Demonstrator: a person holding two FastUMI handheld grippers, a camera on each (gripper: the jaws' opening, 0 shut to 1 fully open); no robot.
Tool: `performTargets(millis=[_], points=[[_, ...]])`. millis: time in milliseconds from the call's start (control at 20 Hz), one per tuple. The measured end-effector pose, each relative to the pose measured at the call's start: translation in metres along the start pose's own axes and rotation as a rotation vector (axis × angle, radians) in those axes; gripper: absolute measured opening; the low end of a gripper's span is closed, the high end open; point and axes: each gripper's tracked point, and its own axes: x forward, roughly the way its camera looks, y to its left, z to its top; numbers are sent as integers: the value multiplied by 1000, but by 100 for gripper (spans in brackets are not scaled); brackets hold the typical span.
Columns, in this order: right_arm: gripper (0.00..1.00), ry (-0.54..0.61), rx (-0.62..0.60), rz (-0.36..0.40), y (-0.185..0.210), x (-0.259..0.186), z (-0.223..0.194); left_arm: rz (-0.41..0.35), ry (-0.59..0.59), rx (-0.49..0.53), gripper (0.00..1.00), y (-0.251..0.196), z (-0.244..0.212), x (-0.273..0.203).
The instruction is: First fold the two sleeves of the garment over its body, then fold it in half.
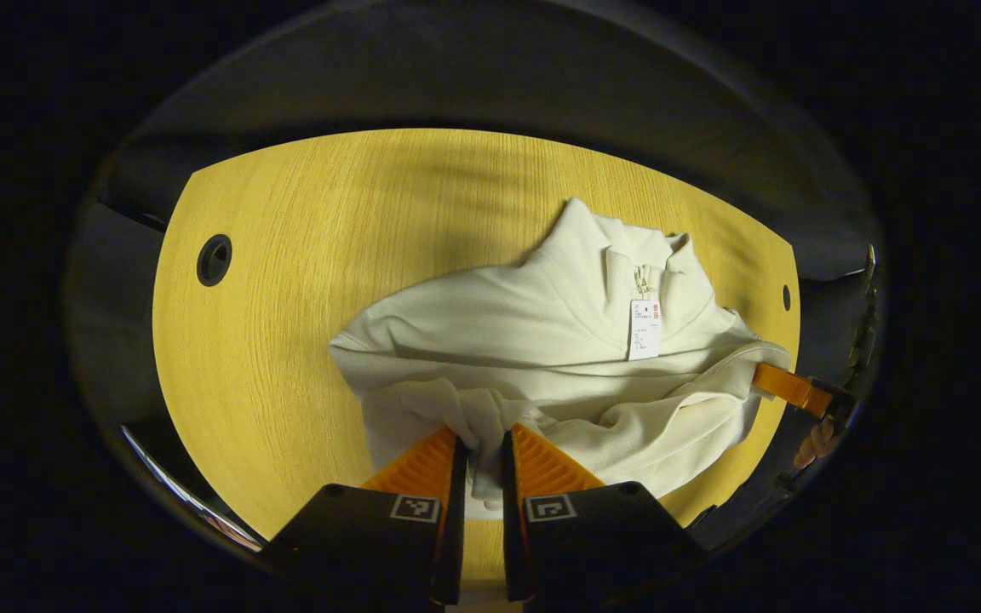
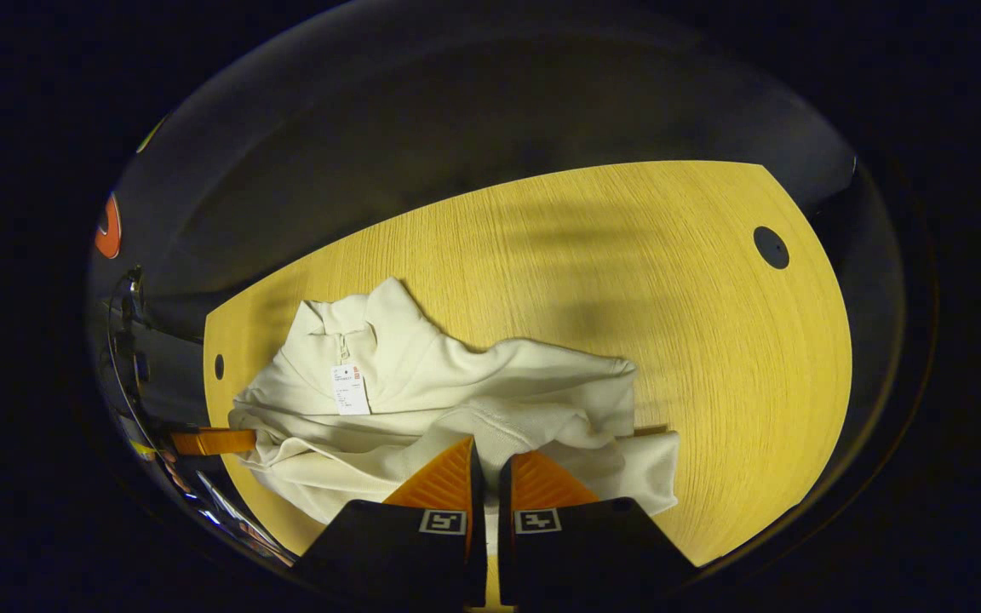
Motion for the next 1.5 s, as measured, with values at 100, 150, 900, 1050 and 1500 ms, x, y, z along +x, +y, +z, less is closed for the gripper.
performTargets(millis=[100, 150, 900, 1050, 1500], points=[[7, -8, -27, -11, 0, -3, 1, 0, -11, -1, 29, 0, 1, -3], [7, -16, -39, -18, 0, -3, 2, 8, -27, 0, 34, 3, 3, -2], [75, -313, -33, -67, 7, -83, 49, 59, -410, 61, 99, -3, 35, -87], [80, -361, -81, -69, 14, -117, 47, 89, -521, 67, 99, -7, 38, -117], [93, -865, -197, -88, 23, -309, 59, 54, -1051, 70, 99, -18, -3, -256]])
